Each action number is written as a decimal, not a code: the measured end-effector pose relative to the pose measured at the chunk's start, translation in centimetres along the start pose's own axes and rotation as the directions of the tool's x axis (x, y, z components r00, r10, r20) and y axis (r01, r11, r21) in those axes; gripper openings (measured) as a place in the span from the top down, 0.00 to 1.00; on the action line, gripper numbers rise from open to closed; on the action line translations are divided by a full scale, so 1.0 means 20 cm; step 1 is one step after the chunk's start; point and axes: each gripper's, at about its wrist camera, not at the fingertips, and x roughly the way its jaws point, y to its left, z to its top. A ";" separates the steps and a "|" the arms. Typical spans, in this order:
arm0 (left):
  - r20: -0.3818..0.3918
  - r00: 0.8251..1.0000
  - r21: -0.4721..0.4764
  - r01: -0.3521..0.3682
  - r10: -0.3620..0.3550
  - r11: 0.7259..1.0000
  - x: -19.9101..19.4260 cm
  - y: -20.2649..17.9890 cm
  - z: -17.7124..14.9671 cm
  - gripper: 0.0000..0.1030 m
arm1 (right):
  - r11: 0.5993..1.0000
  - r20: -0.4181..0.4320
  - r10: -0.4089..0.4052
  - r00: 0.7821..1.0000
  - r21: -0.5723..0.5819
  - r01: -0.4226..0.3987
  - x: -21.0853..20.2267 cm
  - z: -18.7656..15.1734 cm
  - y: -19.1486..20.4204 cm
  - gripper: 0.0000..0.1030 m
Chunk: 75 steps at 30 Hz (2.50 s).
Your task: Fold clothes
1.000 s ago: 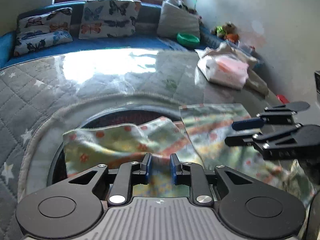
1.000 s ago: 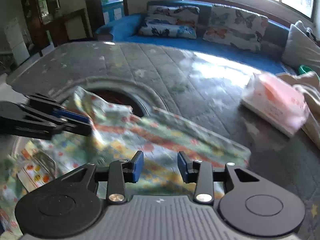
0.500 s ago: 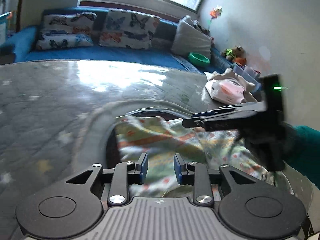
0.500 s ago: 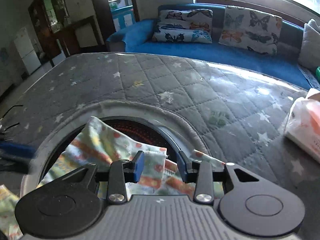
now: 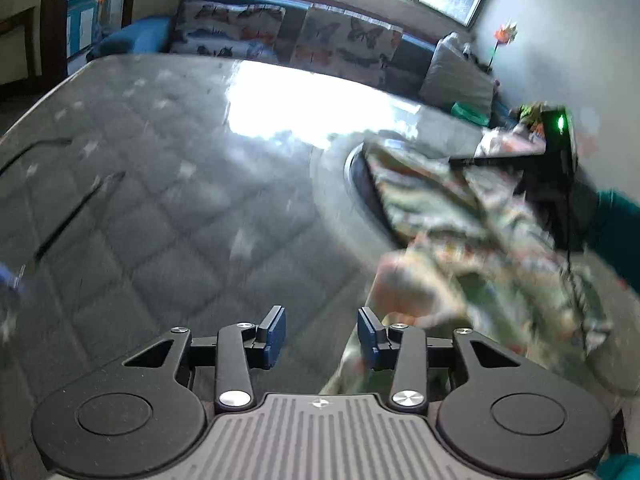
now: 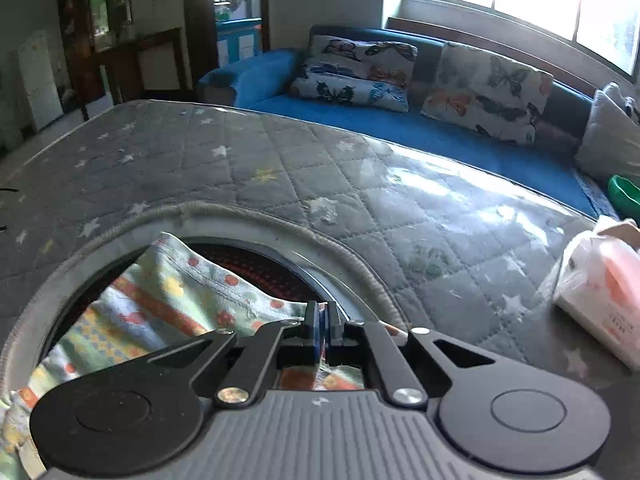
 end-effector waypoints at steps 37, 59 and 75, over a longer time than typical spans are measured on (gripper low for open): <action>0.102 0.994 0.143 -0.053 0.039 0.988 -0.15 -0.14 -0.30 0.52 | 0.990 -0.093 0.050 0.994 -0.126 -0.061 -0.87 -0.53 0.15 0.30; 0.387 0.778 0.213 -0.598 0.495 0.773 -0.18 -0.08 -0.22 0.60 | 0.996 -0.117 -0.024 0.993 0.083 0.033 -0.96 -0.81 -0.09 0.30; 0.228 0.973 0.254 -0.091 0.032 0.963 0.06 -0.51 -0.03 0.61 | 0.979 -0.119 -0.045 0.992 0.192 0.067 -1.03 -0.98 -0.20 0.30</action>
